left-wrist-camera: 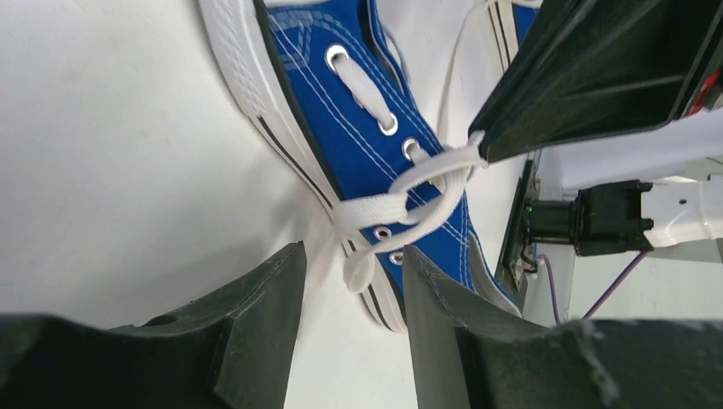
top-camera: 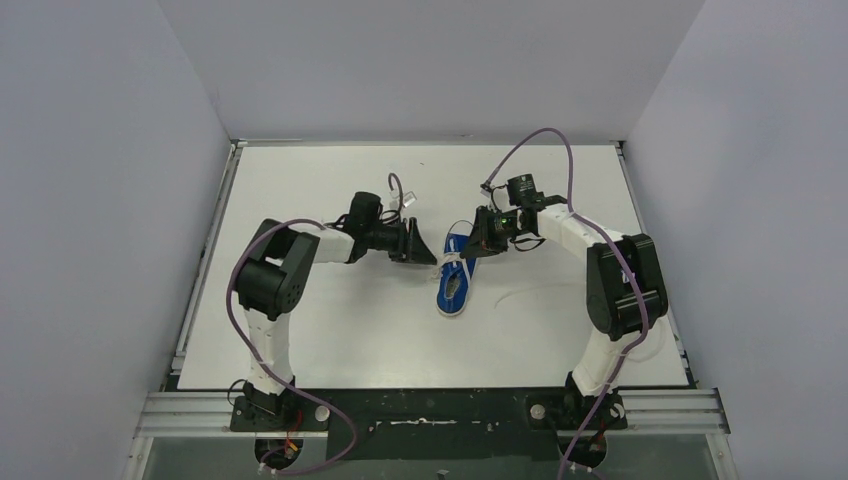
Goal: Tie the shoes
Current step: Tie the shoelace on the shoe.
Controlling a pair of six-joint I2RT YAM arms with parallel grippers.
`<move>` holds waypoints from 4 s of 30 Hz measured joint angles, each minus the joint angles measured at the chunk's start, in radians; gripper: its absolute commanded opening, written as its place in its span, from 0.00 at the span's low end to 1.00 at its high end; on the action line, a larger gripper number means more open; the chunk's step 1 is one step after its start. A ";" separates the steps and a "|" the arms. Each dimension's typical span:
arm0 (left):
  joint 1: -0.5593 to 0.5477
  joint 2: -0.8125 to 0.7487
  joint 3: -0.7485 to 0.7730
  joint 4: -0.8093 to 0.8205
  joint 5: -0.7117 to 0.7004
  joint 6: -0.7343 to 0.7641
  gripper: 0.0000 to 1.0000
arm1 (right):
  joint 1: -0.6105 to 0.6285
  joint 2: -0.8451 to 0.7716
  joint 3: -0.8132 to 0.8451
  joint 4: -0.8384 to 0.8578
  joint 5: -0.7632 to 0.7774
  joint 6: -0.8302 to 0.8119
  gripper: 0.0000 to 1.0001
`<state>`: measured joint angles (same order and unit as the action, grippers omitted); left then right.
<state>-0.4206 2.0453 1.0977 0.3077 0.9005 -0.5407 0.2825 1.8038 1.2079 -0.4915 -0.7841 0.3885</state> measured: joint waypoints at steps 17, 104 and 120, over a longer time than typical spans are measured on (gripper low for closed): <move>-0.064 -0.023 -0.025 -0.202 -0.036 0.160 0.00 | 0.000 0.000 0.000 0.000 0.006 0.020 0.09; -0.144 -0.211 -0.024 -0.351 -0.003 0.174 0.00 | 0.047 -0.043 -0.006 0.014 0.127 0.024 0.00; -0.147 -0.221 -0.081 -0.528 -0.061 0.235 0.00 | -0.016 -0.043 -0.079 0.136 0.138 0.175 0.00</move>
<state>-0.5678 1.8244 1.0168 -0.2203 0.8394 -0.3061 0.2665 1.7603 1.1294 -0.3553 -0.6460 0.5636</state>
